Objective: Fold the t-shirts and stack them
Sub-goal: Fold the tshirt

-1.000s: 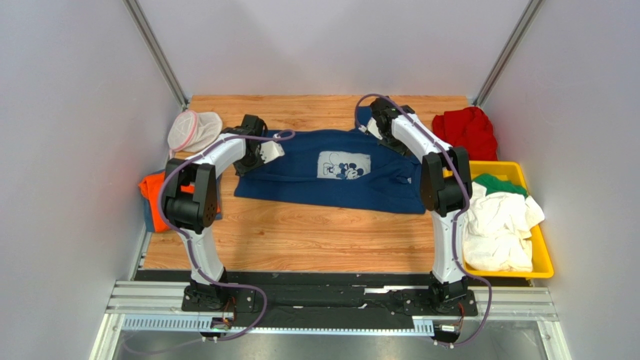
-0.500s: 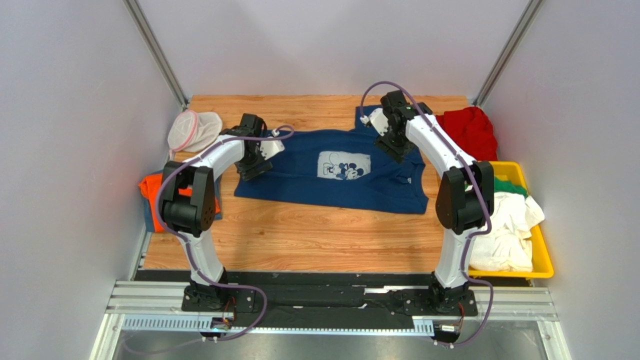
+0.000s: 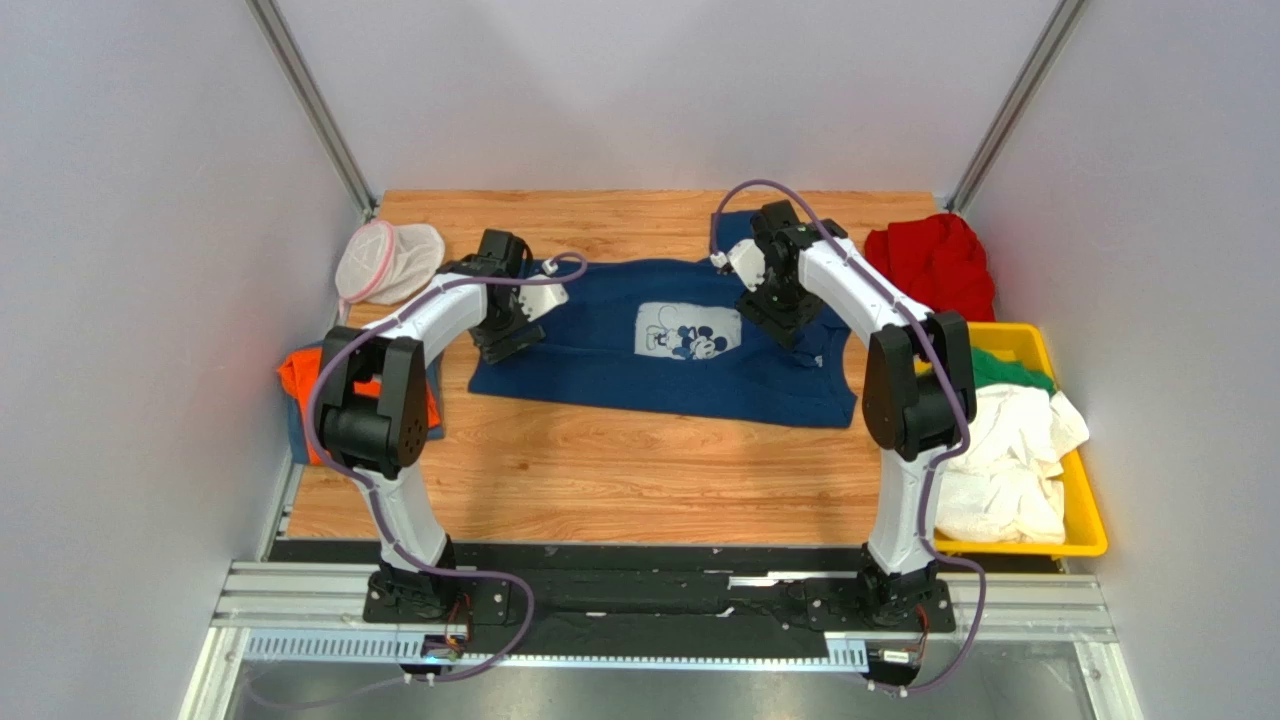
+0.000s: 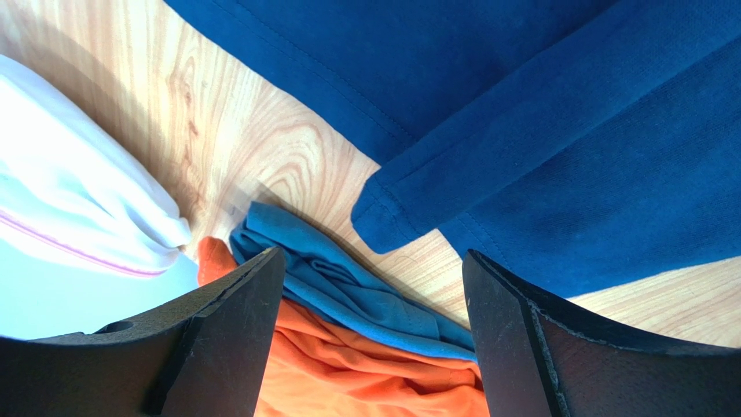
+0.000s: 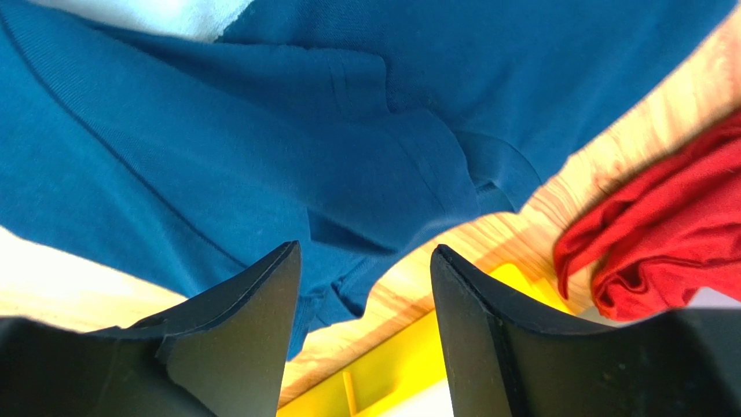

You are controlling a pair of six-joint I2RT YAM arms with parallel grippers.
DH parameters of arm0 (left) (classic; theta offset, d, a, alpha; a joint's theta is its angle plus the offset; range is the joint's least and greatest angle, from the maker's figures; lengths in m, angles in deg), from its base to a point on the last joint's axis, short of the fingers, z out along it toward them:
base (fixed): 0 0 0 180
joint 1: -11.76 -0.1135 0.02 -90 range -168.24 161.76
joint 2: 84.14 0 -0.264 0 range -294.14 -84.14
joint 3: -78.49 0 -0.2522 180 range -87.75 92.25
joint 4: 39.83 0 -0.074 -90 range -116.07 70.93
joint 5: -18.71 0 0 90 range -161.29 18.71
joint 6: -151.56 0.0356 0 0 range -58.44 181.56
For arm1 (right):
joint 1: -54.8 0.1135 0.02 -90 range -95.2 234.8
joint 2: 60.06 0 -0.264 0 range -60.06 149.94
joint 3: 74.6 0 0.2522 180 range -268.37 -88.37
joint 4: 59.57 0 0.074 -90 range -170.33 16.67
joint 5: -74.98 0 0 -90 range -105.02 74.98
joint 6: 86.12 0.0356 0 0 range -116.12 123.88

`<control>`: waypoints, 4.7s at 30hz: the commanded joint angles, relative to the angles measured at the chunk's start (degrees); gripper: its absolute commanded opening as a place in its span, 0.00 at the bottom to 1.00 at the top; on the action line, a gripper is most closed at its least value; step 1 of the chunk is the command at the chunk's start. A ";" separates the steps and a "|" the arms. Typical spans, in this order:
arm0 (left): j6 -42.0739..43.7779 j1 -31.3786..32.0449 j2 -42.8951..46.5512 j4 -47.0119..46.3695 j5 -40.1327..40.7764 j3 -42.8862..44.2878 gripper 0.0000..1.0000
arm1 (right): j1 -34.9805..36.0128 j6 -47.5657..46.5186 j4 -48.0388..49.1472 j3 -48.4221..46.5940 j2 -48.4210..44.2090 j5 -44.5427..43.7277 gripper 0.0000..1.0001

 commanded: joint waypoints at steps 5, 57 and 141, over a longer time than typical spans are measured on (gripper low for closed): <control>-0.59 0.21 2.90 -2.17 0.23 -1.02 0.84 | 0.26 0.21 3.95 -4.30 6.24 0.35 0.61; 0.12 1.00 1.76 -5.24 1.46 -4.10 0.84 | -0.97 -2.07 12.74 -4.83 11.78 -5.71 0.62; -10.87 1.00 -2.11 -15.53 -2.75 5.67 0.98 | -9.32 15.68 28.13 5.53 -5.96 11.51 0.70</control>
